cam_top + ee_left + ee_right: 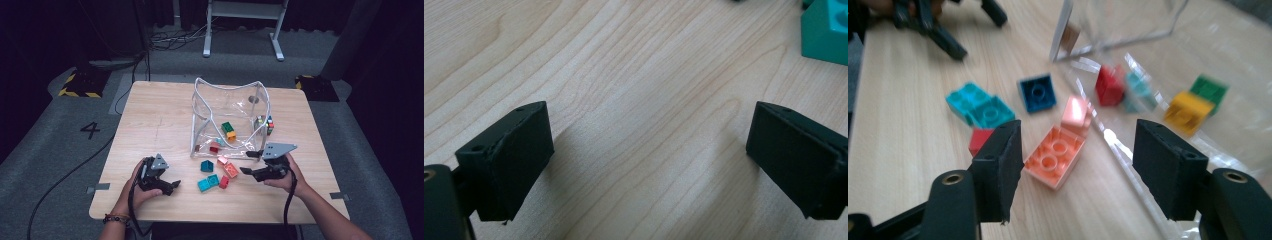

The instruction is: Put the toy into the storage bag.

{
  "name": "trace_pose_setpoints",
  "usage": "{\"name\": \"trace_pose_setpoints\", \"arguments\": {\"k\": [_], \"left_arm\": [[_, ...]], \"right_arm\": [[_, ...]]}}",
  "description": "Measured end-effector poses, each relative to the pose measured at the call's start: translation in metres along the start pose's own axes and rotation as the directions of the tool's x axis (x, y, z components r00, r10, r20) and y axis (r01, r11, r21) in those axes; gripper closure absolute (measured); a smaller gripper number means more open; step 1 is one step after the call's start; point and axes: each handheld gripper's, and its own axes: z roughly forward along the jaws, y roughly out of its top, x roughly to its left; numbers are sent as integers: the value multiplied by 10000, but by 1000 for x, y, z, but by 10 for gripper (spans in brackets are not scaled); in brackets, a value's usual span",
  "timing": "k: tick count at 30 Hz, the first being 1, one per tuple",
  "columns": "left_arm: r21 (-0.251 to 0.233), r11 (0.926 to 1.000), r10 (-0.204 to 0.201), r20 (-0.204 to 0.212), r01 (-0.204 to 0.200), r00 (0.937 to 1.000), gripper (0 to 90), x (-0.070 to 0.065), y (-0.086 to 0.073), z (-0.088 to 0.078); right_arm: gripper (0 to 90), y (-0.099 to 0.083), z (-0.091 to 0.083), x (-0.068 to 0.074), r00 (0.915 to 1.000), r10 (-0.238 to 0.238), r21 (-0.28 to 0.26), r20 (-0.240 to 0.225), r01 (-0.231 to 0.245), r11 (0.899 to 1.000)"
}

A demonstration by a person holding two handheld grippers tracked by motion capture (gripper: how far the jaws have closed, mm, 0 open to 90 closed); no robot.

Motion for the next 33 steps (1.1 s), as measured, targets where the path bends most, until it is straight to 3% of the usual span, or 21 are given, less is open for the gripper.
{"name": "trace_pose_setpoints", "arguments": {"k": [2,4,10,12,15,18,24,29,33], "left_arm": [[4,10000,4,1,-4,10000,50,0,0,0],[2,10000,3,5,-3,10000,50,0,0,0],[1,10000,1,3,-1,10000,50,0,0,0],[3,10000,-1,2,1,10000,50,0,0,0],[1,10000,0,5,0,10000,50,0,0,0],[2,10000,2,5,-2,10000,50,0,0,0],[0,10000,1,6,-1,10000,50,0,0,0],[0,10000,3,4,-3,10000,50,0,0,0],[39,10000,-26,47,25,10000,50,0,0,0]], "right_arm": [[377,-9,13,1,9996,270,232,-1,-270,9994],[377,-14,26,1,9996,217,431,-196,-209,9989],[378,-17,46,4,9978,528,529,-408,-506,9973],[385,-18,52,4,9985,503,646,-196,-489,9967],[388,-21,57,3,9951,986,836,-110,-974,9917],[432,-24,64,2,9951,993,1019,28,-991,9898],[585,-28,64,0,9935,1128,952,156,-1138,9889],[591,-28,62,3,9962,840,998,229,-859,9913],[592,-30,52,-1,9974,719,881,-31,-714,9936]]}}
